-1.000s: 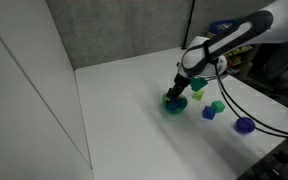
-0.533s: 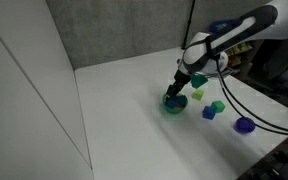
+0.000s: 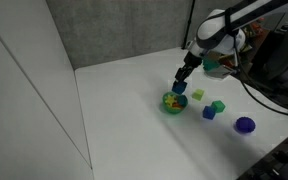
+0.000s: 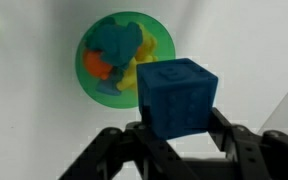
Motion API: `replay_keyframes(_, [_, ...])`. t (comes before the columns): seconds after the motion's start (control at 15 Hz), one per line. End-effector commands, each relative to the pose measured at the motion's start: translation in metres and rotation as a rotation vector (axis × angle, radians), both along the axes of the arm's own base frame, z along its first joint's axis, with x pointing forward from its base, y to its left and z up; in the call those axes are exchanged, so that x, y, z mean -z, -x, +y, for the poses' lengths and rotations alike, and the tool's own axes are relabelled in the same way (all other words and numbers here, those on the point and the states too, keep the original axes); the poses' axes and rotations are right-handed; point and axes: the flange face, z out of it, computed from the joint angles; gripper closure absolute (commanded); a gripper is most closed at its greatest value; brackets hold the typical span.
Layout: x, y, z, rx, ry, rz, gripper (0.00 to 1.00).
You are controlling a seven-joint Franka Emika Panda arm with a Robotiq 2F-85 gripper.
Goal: Remove the blue block from the green bowl and place it on the green block on the table
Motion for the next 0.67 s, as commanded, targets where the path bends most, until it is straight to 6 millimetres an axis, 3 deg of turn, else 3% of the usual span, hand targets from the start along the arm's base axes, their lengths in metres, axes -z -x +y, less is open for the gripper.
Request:
replay_keyframes(0.0, [-0.028, 0.023, -0.055, 0.047, 0.059, 0.025, 0.67])
replay_keyframes(0.33, [-0.038, 0.066, -0.14, 0.163, 0.14, 0.085, 0.67])
replay_keyframes(0.6, [-0.025, 0.095, -0.183, 0.212, 0.191, 0.136, 0.67])
